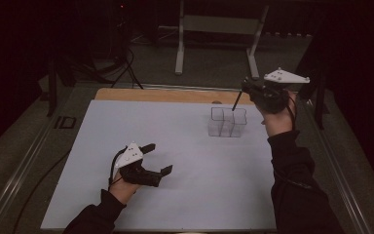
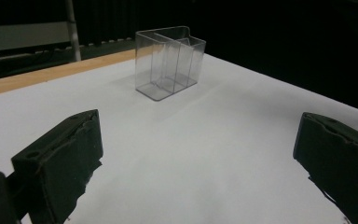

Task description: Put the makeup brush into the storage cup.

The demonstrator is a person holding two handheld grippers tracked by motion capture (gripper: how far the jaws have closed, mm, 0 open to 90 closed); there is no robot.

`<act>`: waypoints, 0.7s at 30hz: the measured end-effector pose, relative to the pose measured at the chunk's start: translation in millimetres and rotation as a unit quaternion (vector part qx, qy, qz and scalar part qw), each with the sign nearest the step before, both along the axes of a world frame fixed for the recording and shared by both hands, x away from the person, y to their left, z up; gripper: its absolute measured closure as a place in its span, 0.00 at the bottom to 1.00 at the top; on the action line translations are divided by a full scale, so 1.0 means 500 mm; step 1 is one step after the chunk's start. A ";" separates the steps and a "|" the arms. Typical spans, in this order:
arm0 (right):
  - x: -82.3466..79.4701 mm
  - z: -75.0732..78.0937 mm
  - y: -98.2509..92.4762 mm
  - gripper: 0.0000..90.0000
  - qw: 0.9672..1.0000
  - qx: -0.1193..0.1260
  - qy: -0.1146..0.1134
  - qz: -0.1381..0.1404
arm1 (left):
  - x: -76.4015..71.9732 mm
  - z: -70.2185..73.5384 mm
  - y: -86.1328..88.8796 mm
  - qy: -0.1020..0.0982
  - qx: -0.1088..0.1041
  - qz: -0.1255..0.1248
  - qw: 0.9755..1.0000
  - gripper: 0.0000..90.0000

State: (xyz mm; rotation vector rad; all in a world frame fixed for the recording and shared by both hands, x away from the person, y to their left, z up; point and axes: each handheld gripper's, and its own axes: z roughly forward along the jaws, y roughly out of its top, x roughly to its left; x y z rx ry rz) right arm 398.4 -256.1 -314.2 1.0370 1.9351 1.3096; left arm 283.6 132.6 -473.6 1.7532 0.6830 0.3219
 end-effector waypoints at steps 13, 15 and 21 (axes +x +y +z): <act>0.062 -0.056 0.007 0.94 0.999 -0.002 0.041 -0.007 | -0.003 -0.001 -0.003 -0.007 0.004 -0.001 1.000 0.03; 0.069 -0.069 0.008 0.94 0.999 -0.002 0.049 -0.007 | -0.002 -0.002 -0.002 -0.007 0.006 0.001 1.000 0.03; 0.082 -0.098 0.007 0.94 0.998 -0.002 0.067 -0.011 | -0.003 -0.004 -0.002 -0.004 0.001 0.000 1.000 0.03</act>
